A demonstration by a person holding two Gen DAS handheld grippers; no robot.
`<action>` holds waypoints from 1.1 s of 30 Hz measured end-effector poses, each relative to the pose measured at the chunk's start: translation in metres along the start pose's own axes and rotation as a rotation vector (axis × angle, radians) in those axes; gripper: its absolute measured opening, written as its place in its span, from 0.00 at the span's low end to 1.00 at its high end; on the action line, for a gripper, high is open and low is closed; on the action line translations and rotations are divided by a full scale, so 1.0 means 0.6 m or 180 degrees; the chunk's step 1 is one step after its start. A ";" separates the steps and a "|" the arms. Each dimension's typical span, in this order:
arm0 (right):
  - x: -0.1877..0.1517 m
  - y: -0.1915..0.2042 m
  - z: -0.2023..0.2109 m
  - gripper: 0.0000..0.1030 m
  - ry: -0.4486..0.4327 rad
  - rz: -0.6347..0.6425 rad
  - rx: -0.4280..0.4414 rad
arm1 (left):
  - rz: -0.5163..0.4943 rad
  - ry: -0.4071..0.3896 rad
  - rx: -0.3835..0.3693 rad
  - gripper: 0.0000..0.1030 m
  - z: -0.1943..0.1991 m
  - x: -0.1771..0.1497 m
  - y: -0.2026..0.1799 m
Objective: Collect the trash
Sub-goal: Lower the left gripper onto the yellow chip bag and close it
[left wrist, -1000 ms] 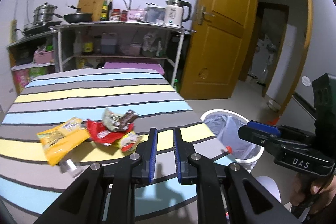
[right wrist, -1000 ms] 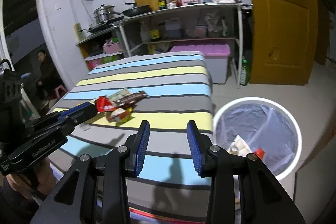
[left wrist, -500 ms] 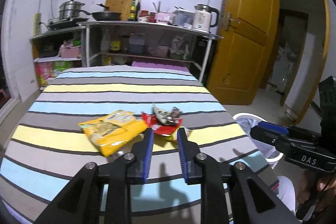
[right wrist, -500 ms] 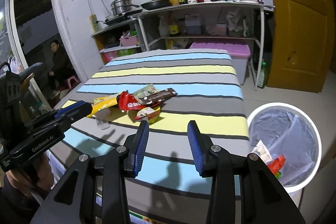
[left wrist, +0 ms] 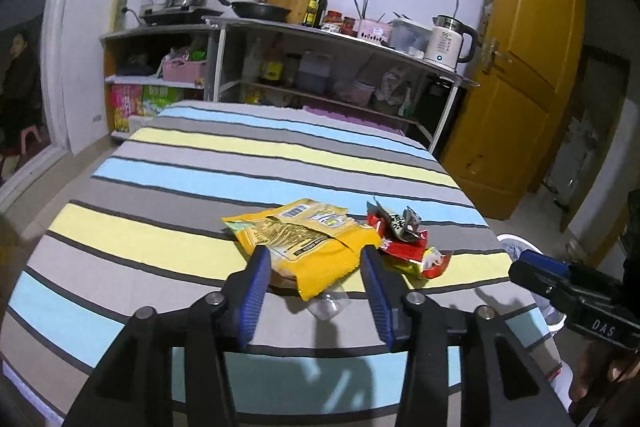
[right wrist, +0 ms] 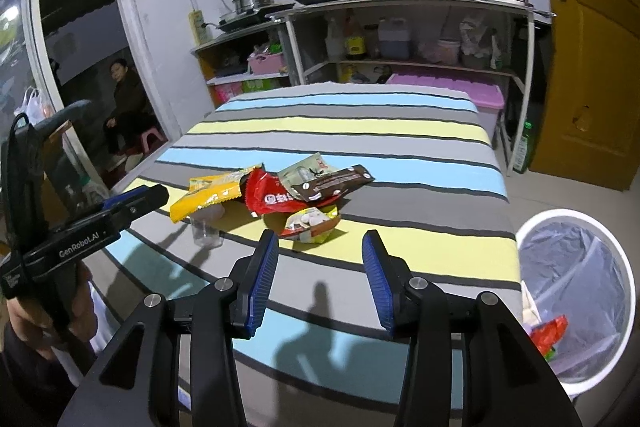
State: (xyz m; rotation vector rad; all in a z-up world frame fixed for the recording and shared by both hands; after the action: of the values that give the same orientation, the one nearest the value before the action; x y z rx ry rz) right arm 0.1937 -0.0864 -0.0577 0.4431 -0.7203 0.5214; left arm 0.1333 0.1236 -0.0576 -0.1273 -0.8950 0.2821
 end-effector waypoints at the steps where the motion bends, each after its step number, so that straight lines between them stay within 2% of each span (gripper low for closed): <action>1: 0.000 0.003 -0.005 0.44 0.0011 0.0017 0.0011 | 0.0037 0.0018 -0.0013 0.47 -0.005 0.000 0.002; 14: 0.008 0.005 -0.043 0.44 0.0053 0.0024 0.0038 | 0.0674 0.0388 -0.0014 0.50 -0.100 0.000 0.055; 17: 0.008 0.004 -0.053 0.44 0.0083 0.0028 0.0039 | 0.0734 0.0437 -0.0003 0.58 -0.111 -0.003 0.061; 27: 0.009 0.002 -0.076 0.44 0.0144 0.0034 0.0058 | 0.0724 0.0507 -0.0024 0.60 -0.143 0.007 0.062; 31: 0.006 0.001 -0.081 0.44 0.0162 0.0044 0.0050 | 0.0586 0.0479 -0.0031 0.45 -0.148 0.008 0.049; 33: 0.006 0.001 -0.083 0.44 0.0162 0.0051 0.0053 | 0.0524 0.0462 -0.0055 0.22 -0.147 0.008 0.042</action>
State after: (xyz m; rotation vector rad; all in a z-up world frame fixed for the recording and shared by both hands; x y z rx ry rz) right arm 0.2207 -0.0578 -0.0884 0.4385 -0.6716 0.5522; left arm 0.2006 0.1499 -0.1146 -0.2351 -0.7441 0.4132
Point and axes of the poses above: each gripper's, at about its wrist camera, not at the fingertips, and z roughly against the way its jaws point, y to its left, x to its top, the point moved 9 cm from there along -z, roughly the way its jaws point, and after that the axes turned 4 degrees about y, right-handed, at the moved point
